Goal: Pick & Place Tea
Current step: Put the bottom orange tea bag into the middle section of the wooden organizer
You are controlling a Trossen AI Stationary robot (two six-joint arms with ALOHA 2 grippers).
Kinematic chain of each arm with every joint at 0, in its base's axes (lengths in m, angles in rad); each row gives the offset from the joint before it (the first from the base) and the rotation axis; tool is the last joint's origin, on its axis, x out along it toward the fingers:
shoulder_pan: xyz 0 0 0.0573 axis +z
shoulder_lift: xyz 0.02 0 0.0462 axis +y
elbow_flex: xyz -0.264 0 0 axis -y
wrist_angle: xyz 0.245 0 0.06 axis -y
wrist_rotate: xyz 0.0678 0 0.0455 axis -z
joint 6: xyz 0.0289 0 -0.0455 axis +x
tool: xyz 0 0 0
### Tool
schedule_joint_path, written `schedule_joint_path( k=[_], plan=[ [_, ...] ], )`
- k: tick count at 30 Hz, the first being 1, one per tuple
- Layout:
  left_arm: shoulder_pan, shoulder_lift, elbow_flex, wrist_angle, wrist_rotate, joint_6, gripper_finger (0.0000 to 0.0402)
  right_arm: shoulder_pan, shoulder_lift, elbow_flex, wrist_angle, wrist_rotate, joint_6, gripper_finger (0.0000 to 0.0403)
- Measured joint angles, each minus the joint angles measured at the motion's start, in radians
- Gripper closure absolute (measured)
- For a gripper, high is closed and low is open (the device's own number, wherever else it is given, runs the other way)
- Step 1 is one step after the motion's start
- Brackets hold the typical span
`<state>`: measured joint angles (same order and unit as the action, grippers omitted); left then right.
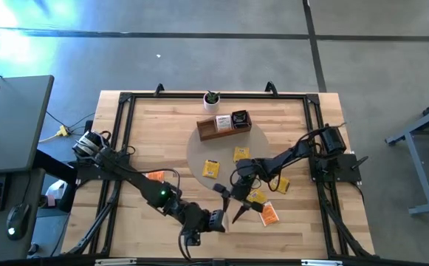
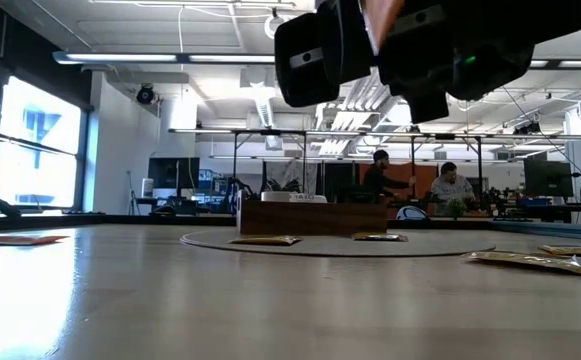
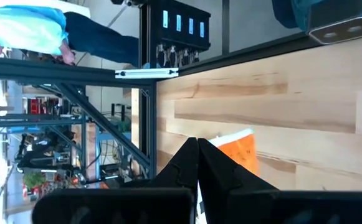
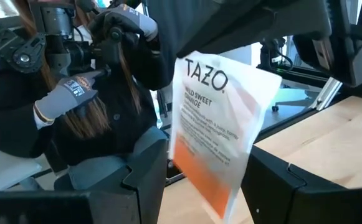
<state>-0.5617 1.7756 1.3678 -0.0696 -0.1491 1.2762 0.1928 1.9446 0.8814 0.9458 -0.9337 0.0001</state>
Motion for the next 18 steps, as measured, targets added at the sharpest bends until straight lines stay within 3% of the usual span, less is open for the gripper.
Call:
schedule_joint_path(
  k=[7,18],
  plan=[
    [0.047,0.000,0.000,-0.016,-0.013,-0.024,0.0401,0.020,0.000,0.000,0.001,-0.009,-0.001,0.0236],
    [0.057,0.000,0.000,-0.083,0.022,-0.044,0.0401,0.003,0.000,0.000,-0.022,-0.016,0.002,0.0326]
  ],
)
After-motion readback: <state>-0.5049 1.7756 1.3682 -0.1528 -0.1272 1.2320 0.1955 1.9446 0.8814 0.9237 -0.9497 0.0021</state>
